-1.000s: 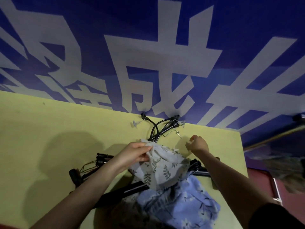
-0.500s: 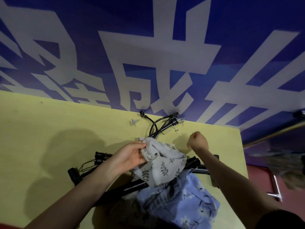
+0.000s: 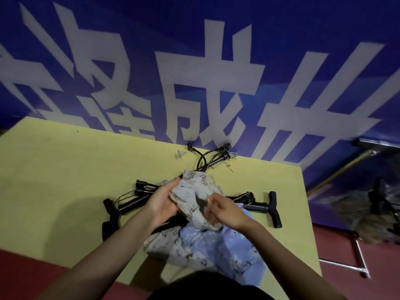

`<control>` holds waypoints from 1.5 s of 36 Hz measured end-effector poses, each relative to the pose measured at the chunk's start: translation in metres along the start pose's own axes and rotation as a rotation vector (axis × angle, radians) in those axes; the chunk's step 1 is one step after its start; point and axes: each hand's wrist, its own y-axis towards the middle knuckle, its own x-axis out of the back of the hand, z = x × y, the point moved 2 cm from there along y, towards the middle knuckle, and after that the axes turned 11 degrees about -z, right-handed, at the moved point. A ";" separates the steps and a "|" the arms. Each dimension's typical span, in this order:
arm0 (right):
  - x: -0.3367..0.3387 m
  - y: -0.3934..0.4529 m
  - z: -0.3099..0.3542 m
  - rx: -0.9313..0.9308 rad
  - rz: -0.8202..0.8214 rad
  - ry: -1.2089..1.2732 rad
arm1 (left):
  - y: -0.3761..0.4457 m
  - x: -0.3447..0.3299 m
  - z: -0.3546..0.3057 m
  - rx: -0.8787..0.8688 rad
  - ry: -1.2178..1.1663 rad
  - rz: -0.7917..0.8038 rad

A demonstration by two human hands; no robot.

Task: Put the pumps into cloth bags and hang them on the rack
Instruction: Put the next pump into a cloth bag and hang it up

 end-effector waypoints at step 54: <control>-0.017 -0.037 0.004 0.408 -0.165 -0.457 | -0.072 0.091 0.032 -0.226 -0.068 -0.299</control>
